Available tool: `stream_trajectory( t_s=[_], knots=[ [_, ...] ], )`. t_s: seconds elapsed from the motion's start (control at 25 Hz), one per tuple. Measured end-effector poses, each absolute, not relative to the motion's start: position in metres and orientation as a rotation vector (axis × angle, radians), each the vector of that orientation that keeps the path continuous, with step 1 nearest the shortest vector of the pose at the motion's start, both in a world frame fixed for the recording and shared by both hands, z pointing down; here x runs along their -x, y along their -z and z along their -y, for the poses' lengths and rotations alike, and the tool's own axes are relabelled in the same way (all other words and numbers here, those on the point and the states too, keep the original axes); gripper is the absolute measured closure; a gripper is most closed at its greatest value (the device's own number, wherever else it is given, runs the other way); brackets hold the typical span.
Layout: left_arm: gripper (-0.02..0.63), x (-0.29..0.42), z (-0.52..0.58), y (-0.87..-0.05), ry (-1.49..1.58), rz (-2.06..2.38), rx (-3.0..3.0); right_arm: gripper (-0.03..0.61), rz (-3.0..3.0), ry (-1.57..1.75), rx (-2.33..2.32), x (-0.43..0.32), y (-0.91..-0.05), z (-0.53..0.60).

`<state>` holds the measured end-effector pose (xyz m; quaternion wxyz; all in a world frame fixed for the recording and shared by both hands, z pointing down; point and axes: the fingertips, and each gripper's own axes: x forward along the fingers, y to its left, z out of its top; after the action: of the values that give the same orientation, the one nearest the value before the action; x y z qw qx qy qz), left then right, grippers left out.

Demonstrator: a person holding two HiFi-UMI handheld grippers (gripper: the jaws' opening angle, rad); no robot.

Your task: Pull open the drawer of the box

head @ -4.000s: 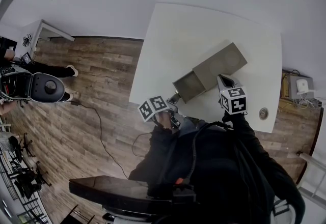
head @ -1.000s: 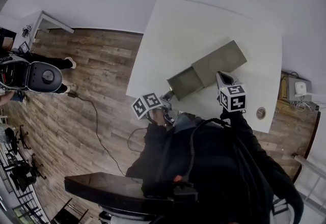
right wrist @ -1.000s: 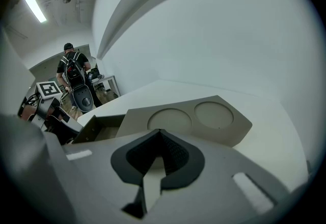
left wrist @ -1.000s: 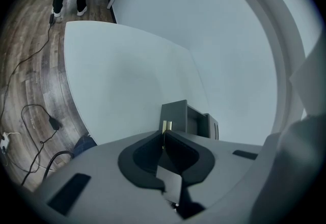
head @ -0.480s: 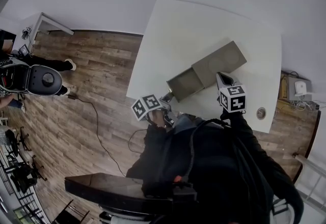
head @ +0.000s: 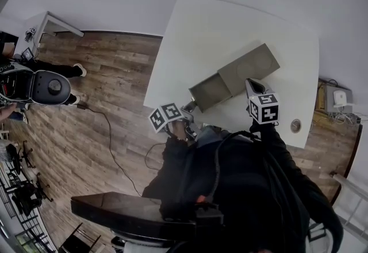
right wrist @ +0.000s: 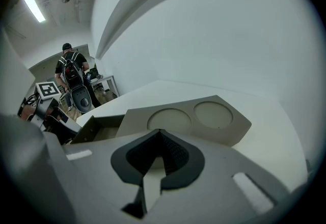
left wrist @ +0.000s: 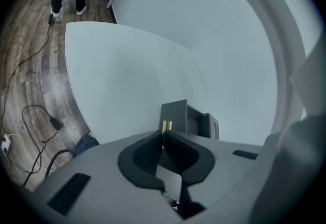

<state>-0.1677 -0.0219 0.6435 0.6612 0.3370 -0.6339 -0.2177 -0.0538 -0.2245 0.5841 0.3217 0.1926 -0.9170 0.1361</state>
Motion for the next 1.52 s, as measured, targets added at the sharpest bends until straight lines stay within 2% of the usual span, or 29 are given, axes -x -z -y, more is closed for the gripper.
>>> stream_trajectory(
  t_s=[0.48, 0.68, 0.72, 0.92, 1.2, 1.52],
  knots=[
    [0.592, 0.195, -0.013, -0.639, 0.415, 1.492, -0.751, 0.584, 2.399, -0.362, -0.537, 0.057, -0.583, 0.223],
    [0.594, 0.238, 0.007, -0.587, 0.354, 1.742, -0.891, 0.584, 2.371, -0.329, -0.535, 0.056, -0.577, 0.219],
    [0.612, 0.243, 0.019, -0.573, 0.326, 1.786, -0.946, 0.584, 2.383, -0.326, -0.544, 0.057, -0.570, 0.220],
    [0.614, 0.239, 0.096, -0.495, 0.209, 1.946, -1.247, 0.584, 2.527, -0.309, -0.636, 0.058, -0.504, 0.241],
    [0.614, 0.200, 0.185, -0.392, 0.094, 2.108, -1.616, 0.584, 2.780, -0.215, -0.794, 0.046, -0.380, 0.259],
    [0.614, 0.144, 0.223, -0.338, -0.027, 2.192, -1.869, 0.584, 2.905, -0.068, -0.974, 0.010, -0.303, 0.265]
  ],
)
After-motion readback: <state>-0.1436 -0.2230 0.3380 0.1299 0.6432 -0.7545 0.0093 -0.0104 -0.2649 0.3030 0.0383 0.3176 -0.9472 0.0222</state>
